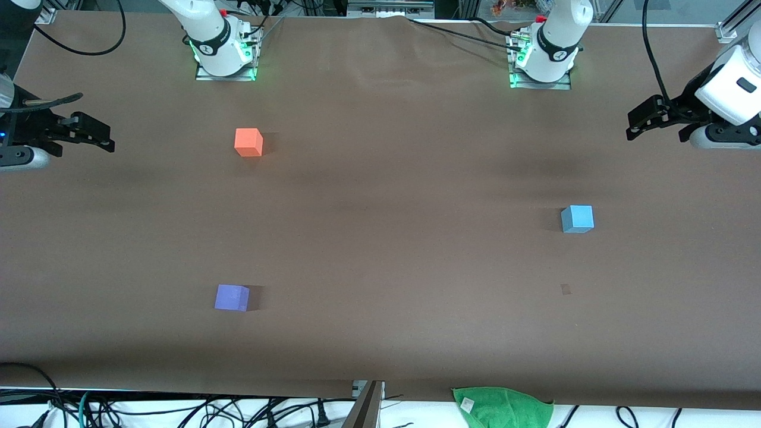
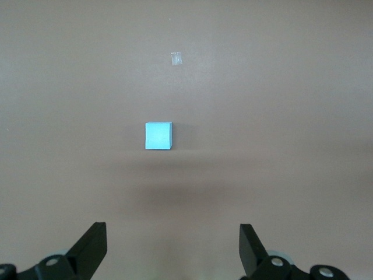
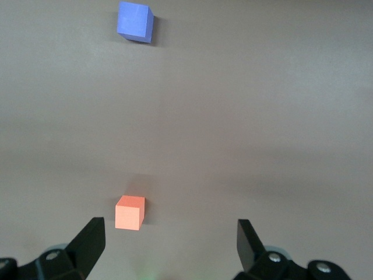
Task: Place blue block between orange and purple blocks
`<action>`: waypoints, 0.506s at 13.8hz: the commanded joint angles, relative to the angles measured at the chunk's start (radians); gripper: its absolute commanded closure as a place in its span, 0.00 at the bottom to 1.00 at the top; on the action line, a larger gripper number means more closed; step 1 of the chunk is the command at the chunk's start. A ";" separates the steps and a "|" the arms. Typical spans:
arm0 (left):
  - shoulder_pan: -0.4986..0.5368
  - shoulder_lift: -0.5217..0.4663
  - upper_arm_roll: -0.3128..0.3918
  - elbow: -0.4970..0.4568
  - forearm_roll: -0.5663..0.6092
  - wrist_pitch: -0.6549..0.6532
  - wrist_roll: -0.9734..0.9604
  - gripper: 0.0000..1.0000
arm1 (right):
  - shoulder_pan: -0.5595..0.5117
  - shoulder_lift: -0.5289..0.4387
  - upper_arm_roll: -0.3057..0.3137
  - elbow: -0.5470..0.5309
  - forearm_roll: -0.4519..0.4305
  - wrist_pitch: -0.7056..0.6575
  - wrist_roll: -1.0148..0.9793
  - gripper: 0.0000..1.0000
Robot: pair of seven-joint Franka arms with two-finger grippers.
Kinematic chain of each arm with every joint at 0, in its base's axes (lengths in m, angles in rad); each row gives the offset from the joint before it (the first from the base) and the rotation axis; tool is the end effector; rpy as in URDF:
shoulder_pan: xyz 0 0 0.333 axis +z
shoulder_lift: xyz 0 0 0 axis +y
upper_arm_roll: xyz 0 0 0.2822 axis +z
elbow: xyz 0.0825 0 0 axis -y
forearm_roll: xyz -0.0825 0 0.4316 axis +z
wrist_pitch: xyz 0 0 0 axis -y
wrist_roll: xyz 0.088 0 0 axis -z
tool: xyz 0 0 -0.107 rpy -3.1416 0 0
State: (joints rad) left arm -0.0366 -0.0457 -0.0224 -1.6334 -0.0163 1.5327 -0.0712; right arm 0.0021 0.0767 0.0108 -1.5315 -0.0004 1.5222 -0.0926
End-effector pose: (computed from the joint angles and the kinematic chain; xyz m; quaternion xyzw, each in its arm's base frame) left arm 0.5833 -0.0365 0.5822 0.9996 0.0060 -0.0279 0.0058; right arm 0.6167 0.0077 0.5602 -0.9977 -0.0527 0.0429 0.0019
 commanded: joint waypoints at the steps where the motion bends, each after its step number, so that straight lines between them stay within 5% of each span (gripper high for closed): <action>1: -0.031 -0.025 0.025 -0.029 0.010 0.021 -0.006 0.00 | -0.008 0.014 0.001 0.024 0.011 -0.005 -0.019 0.00; 7: -0.022 -0.023 0.025 -0.034 0.009 0.012 -0.009 0.00 | -0.010 0.014 0.001 0.024 0.011 -0.005 -0.019 0.00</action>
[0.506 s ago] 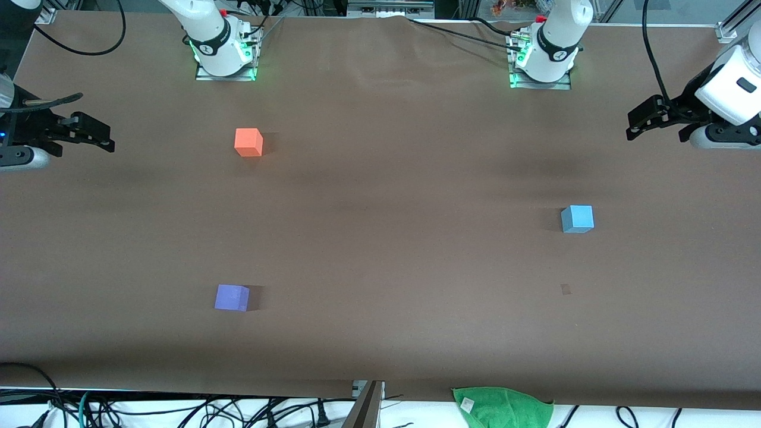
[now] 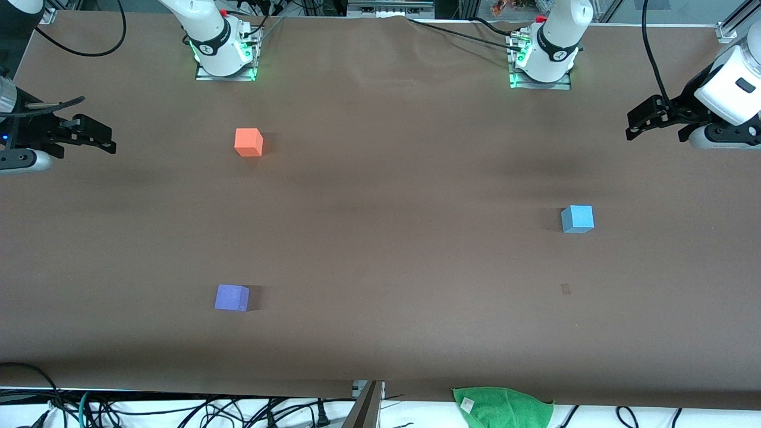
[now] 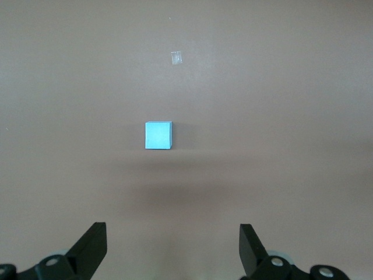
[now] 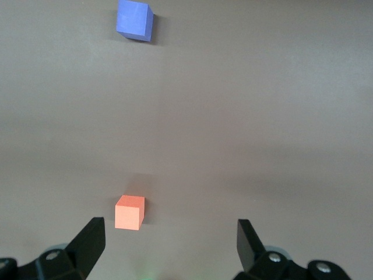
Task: Place blue block between orange and purple blocks
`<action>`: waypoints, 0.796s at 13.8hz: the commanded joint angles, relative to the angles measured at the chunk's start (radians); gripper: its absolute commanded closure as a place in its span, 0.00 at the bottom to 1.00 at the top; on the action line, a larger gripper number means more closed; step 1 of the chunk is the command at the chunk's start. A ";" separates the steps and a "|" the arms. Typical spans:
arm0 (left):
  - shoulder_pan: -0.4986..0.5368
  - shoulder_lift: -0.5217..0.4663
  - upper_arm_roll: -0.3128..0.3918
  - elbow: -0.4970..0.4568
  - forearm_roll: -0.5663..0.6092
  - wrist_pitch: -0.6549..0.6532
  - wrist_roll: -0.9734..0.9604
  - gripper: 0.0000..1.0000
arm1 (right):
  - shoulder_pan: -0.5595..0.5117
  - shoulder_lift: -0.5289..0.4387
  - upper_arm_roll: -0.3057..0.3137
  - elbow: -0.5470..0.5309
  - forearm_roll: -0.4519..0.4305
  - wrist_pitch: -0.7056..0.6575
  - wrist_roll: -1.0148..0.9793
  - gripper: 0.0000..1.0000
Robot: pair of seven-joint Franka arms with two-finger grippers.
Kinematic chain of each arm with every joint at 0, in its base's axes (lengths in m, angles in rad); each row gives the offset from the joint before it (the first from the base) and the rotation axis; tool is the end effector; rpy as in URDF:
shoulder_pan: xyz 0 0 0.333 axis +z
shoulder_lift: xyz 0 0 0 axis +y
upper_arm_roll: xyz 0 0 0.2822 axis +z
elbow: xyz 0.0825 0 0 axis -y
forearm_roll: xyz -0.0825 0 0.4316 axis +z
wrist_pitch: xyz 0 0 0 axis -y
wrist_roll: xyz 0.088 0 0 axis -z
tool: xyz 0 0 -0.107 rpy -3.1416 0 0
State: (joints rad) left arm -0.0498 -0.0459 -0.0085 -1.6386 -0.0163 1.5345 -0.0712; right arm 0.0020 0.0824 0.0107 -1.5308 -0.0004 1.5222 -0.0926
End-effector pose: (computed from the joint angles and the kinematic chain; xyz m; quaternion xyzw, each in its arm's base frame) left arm 0.5833 -0.0359 0.5798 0.9995 0.0064 -0.0295 0.0061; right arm 0.6180 0.0076 0.5570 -0.9976 -0.0526 0.0454 0.0021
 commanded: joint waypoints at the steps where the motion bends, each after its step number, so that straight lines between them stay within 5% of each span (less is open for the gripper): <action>1: -0.005 -0.023 0.012 -0.036 0.009 0.009 -0.009 0.00 | -0.008 0.008 0.002 0.023 0.011 -0.005 -0.019 0.00; 11: 0.027 0.009 0.007 -0.010 0.009 -0.025 -0.005 0.00 | -0.010 0.008 0.002 0.023 0.013 -0.005 -0.018 0.00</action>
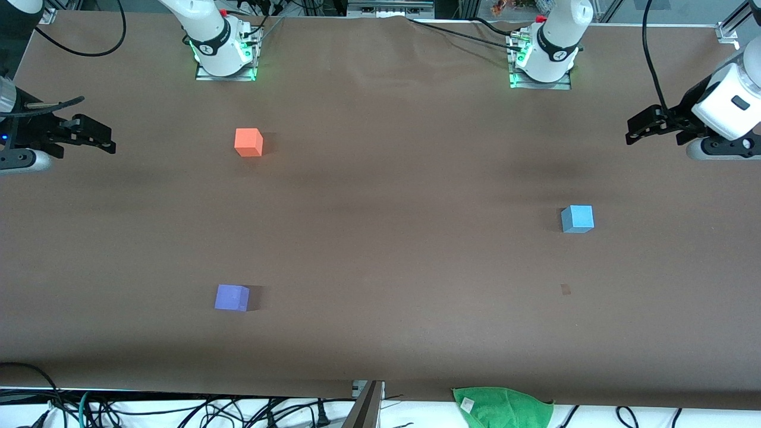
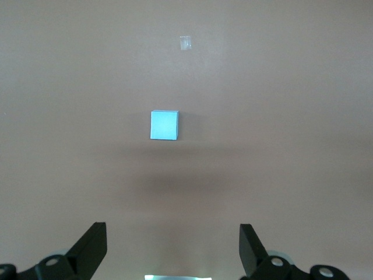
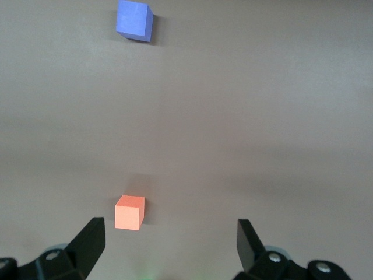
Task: Place blue block between orange and purple blocks
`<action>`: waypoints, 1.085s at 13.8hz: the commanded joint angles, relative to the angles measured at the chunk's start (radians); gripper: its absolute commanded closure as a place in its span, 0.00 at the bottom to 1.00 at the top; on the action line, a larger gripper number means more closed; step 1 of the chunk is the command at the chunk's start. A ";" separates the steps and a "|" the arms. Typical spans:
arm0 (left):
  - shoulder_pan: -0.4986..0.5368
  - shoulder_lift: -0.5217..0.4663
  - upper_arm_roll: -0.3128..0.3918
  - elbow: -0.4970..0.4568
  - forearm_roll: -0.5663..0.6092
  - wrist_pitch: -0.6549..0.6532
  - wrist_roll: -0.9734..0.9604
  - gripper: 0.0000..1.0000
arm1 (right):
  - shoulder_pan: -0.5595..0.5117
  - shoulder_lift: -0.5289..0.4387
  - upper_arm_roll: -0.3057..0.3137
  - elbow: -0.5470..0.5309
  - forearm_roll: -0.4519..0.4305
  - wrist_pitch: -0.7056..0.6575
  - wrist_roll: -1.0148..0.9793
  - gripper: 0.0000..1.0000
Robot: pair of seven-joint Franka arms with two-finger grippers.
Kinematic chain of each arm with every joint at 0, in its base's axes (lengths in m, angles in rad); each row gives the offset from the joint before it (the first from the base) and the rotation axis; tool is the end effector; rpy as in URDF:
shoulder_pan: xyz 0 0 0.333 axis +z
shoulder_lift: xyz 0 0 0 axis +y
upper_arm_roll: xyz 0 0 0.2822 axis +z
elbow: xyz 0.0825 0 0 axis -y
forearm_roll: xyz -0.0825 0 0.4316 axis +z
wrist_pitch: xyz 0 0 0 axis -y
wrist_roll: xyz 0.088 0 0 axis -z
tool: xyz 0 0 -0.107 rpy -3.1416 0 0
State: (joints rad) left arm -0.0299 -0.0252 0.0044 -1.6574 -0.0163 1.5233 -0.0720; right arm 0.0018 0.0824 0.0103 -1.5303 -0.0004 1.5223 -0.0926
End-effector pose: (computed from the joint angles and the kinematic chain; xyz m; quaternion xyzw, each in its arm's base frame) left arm 0.5868 -0.0168 0.5571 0.9982 0.0233 -0.0548 0.0055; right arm 0.6181 0.0072 0.5573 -0.9976 -0.0523 0.0451 0.0020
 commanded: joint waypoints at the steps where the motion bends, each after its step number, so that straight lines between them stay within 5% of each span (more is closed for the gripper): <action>1: 0.005 -0.012 -0.009 0.011 0.009 -0.015 -0.005 0.00 | -0.009 0.008 0.002 0.022 0.013 -0.005 -0.018 0.00; 15: 0.007 0.016 -0.009 -0.002 0.012 -0.014 -0.005 0.00 | -0.009 0.008 0.002 0.022 0.014 -0.005 -0.016 0.00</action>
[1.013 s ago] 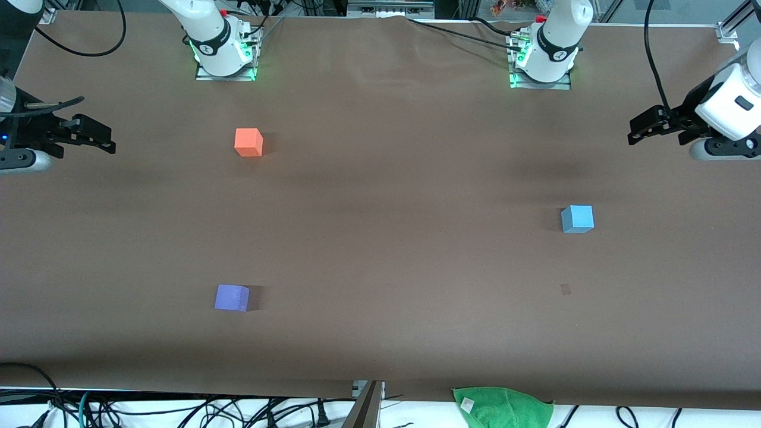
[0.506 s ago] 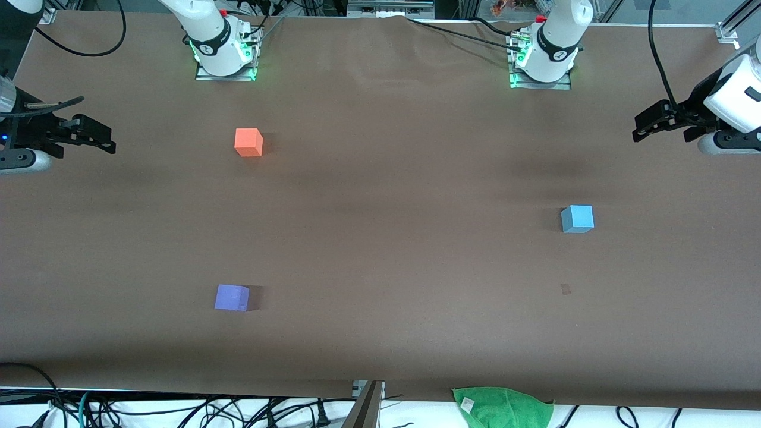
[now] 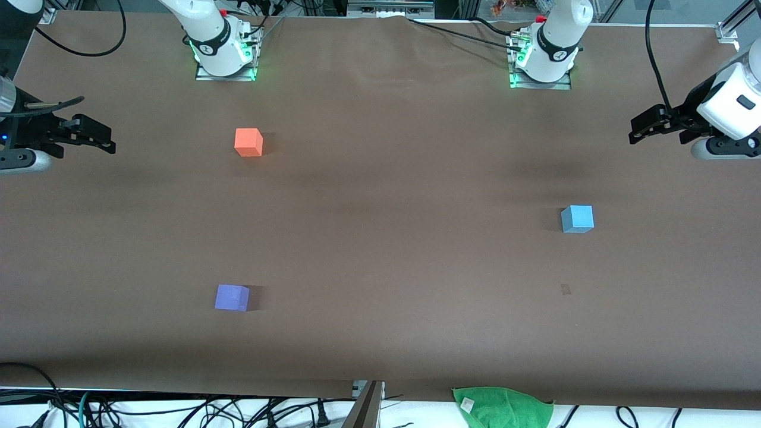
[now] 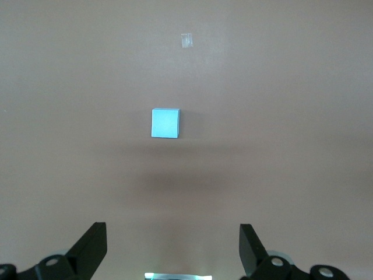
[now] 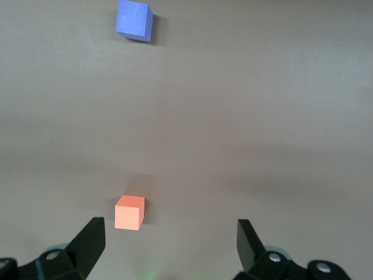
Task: Place blue block between orange and purple blocks
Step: 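Lower the left gripper onto the light-blue cube and grasp it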
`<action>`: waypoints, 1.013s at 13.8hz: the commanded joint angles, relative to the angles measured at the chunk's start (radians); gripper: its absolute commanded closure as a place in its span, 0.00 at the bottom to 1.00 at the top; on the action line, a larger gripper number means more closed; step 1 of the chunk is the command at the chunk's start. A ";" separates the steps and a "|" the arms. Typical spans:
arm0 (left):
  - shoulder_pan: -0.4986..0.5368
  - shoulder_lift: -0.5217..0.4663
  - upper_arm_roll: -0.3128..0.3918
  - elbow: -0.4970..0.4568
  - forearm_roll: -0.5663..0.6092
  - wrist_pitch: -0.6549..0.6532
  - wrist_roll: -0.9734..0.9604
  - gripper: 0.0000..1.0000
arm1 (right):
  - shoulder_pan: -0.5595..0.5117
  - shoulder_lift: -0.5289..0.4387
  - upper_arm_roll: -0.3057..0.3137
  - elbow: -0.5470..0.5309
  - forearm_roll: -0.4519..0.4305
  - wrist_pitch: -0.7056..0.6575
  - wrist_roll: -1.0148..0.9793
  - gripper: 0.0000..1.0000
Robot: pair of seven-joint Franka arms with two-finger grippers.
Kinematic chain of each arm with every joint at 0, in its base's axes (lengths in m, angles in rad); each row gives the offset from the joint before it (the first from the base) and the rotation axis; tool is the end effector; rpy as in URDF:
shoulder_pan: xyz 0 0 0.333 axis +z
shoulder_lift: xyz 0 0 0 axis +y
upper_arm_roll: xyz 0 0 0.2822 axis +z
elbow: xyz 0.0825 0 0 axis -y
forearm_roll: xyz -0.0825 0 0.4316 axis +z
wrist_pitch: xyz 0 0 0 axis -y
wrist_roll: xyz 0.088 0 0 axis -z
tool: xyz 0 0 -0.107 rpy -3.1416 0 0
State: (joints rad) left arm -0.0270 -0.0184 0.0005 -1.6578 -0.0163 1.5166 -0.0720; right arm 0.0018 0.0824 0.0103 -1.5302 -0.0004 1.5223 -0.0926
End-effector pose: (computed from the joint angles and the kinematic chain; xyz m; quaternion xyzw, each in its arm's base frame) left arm 0.5875 -0.0174 0.5524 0.9978 0.0228 -0.0617 0.0051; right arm 0.6181 0.0072 0.5573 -0.9976 -0.0523 0.0451 0.0020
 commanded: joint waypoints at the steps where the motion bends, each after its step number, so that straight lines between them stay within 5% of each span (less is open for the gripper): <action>1: 0.006 0.017 -0.005 -0.011 0.013 -0.006 -0.003 0.00 | -0.009 0.008 0.002 0.022 0.014 -0.005 -0.016 0.00; 4: 0.025 0.072 -0.005 -0.066 0.016 0.089 0.058 0.00 | -0.009 0.008 0.002 0.022 0.014 -0.005 -0.016 0.00; 8: 0.076 0.109 -0.005 -0.291 0.009 0.458 0.127 0.00 | -0.009 0.008 0.002 0.022 0.014 -0.005 -0.016 0.00; 14: 0.084 0.256 -0.005 -0.451 0.009 0.857 0.127 0.00 | -0.011 0.008 0.002 0.022 0.016 -0.005 -0.015 0.00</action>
State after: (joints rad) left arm 0.0468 0.2210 -0.0005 -2.0586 -0.0160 2.2759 0.0391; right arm 0.0016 0.0829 0.0099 -1.5295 -0.0003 1.5223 -0.0926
